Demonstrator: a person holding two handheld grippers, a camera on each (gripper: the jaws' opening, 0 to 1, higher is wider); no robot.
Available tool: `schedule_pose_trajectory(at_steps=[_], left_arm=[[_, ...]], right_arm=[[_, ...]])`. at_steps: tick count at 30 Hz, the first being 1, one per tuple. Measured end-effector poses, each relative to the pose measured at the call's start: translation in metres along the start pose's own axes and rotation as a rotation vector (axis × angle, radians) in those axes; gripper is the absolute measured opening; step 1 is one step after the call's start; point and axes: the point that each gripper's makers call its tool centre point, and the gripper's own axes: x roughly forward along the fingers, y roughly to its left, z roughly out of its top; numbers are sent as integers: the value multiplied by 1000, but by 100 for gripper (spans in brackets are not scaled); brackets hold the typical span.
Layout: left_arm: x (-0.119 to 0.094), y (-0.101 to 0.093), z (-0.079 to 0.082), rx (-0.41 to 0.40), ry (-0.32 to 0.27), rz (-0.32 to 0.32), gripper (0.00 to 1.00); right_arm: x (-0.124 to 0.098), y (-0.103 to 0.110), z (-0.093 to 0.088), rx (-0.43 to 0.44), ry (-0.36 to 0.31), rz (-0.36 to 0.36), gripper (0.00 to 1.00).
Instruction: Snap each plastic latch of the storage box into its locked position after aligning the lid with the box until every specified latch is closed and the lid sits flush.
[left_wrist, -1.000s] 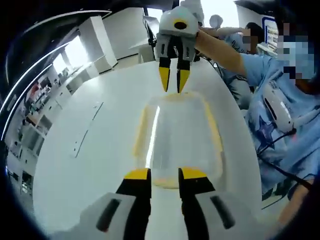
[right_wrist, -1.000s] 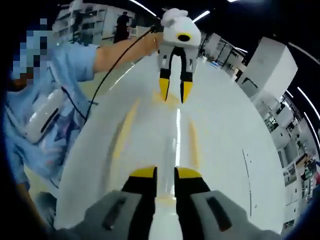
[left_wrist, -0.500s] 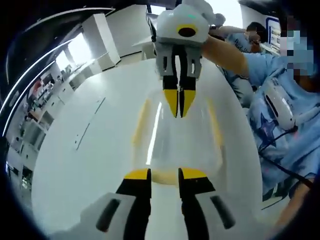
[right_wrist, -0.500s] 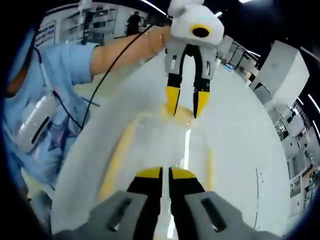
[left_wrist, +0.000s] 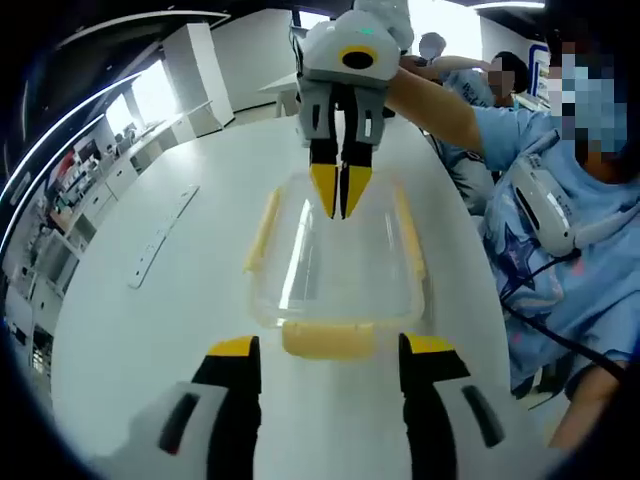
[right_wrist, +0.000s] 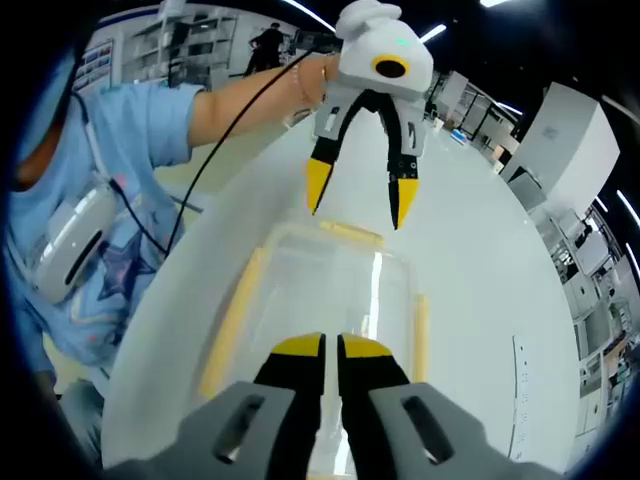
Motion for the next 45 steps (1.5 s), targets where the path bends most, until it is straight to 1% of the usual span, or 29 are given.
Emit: schedule_pose_trajectory(at_steps=[2, 4, 5, 7, 11, 16, 18, 20, 24, 25, 26, 27, 28, 29, 30, 33, 34, 35, 37, 39, 40, 41, 43, 45], left_arm=[[4, 2, -8, 15, 60, 6, 56], [9, 5, -8, 23, 73, 6, 51], [10, 6, -9, 18, 85, -7, 49], [12, 6, -6, 23, 90, -21, 44], [13, 5, -4, 35, 117, -40, 42], [12, 5, 1, 50, 132, -40, 42], [11, 5, 2, 63, 158, -39, 41], [12, 5, 2, 55, 186, -45, 40], [10, 6, 1, 45, 208, -50, 40], [10, 6, 1, 43, 210, -49, 40], [10, 5, 1, 42, 210, -49, 40], [10, 5, 1, 42, 209, -48, 40], [10, 5, 1, 40, 207, -47, 40], [10, 4, 1, 37, 204, -47, 40], [9, 4, 1, 37, 202, -46, 39], [8, 3, -1, 33, 192, -46, 39], [8, 3, -1, 32, 190, -45, 39], [7, 3, -3, 31, 187, -45, 39], [6, 2, -4, 27, 178, -44, 39], [6, 2, -5, 27, 173, -45, 39], [5, 2, -6, 24, 168, -44, 39], [5, 1, -7, 24, 165, -44, 39], [6, 1, -7, 24, 161, -43, 39], [6, 0, -8, 23, 154, -44, 39]], right_arm=[[0, -1, 0, 1, -1, 0, 3], [0, -1, 0, 0, -3, -1, 3], [0, -1, 0, 1, -4, -2, 3], [0, -1, 0, 0, -4, -2, 3], [-1, -1, 0, 0, -1, -1, 3], [-1, -1, 0, 1, -2, 4, 2], [-1, -2, 0, 7, -3, 5, 2], [-1, -2, 0, 8, -5, 6, 2], [-1, -3, 0, 11, -7, 0, 2], [-2, -3, 0, 2, -12, -7, 3], [-3, -4, 0, -1, -16, -18, 7], [-7, -5, -1, -2, -22, -23, 14], [-11, -4, -1, 9, -38, -24, 20], [-15, -5, -2, 23, -51, -31, 23], [-24, -9, -5, 25, -67, -59, 23], [-45, -14, -16, 42, -94, -105, 25], [-53, -13, -19, 55, -113, -112, 26], [-62, -12, -25, 86, -140, -129, 28], [-74, -10, -38, 94, -149, -132, 31], [-80, -8, -46, 105, -159, -148, 34], [-84, -4, -56, 128, -173, -149, 35], [-85, -1, -61, 144, -182, -146, 36], [-83, 4, -70, 166, -182, -138, 40], [-79, 7, -80, 178, -158, -136, 40]])
